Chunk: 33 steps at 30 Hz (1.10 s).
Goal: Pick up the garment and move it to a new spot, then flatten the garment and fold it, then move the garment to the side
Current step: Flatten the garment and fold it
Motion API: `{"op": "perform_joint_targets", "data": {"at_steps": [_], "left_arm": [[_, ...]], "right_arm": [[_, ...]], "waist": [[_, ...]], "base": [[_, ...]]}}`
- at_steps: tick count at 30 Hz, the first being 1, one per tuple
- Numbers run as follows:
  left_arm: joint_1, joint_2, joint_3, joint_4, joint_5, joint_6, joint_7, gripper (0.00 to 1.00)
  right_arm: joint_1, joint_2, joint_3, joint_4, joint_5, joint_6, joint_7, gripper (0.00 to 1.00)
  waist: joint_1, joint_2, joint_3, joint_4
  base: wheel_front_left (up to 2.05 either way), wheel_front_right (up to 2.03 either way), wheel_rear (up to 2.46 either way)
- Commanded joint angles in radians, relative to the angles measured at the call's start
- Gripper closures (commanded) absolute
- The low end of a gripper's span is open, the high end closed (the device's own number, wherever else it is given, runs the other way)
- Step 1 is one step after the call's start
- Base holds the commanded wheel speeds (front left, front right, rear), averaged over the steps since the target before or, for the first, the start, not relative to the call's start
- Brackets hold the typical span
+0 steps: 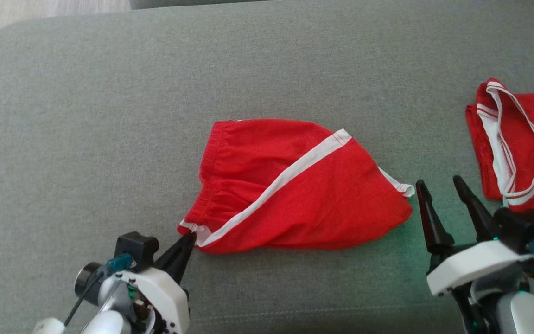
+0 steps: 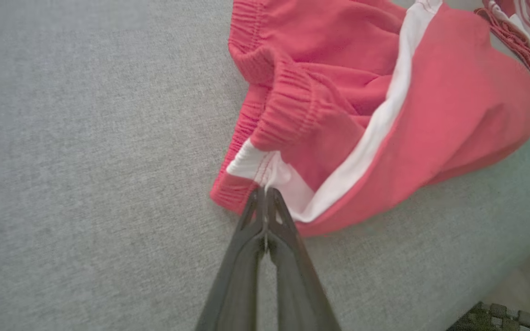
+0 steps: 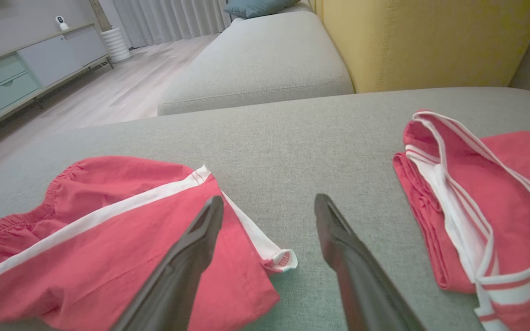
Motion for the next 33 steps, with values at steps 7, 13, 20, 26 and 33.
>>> {"op": "perform_joint_targets", "data": {"at_steps": [7, 13, 20, 26, 33], "left_arm": [[-0.049, 0.012, 0.035, -0.031, -0.004, 0.01, -0.034, 1.0], [-0.08, -0.002, 0.022, -0.04, 0.003, 0.014, -0.046, 1.0], [-0.124, -0.027, 0.001, -0.017, 0.005, 0.009, -0.077, 1.0], [-0.145, -0.039, -0.005, 0.006, 0.004, 0.01, -0.103, 1.0], [-0.156, -0.045, 0.002, 0.014, -0.001, 0.02, -0.14, 1.0]], "right_arm": [[-0.153, -0.082, 0.089, 0.019, 0.054, 0.003, 0.078, 0.0], [-0.304, -0.154, 0.192, 0.124, 0.147, 0.003, 0.205, 0.0], [-0.468, -0.202, 0.284, 0.268, 0.215, 0.003, 0.319, 0.0], [-0.53, -0.228, 0.346, 0.331, 0.253, 0.003, 0.332, 0.18], [-0.548, -0.255, 0.38, 0.332, 0.27, 0.003, 0.278, 1.0]], "waist": [[0.0, 0.0, 0.014, 0.01], [0.0, 0.0, 0.051, 0.049], [0.0, 0.0, 0.087, 0.096], [0.0, 0.0, 0.102, 0.108], [0.0, 0.0, 0.101, 0.109]], "base": [[0.0, 0.0, 0.0], [0.0, 0.0, 0.0], [0.0, 0.0, 0.0], [0.0, 0.0, 0.0], [0.0, 0.0, 0.0]]}}
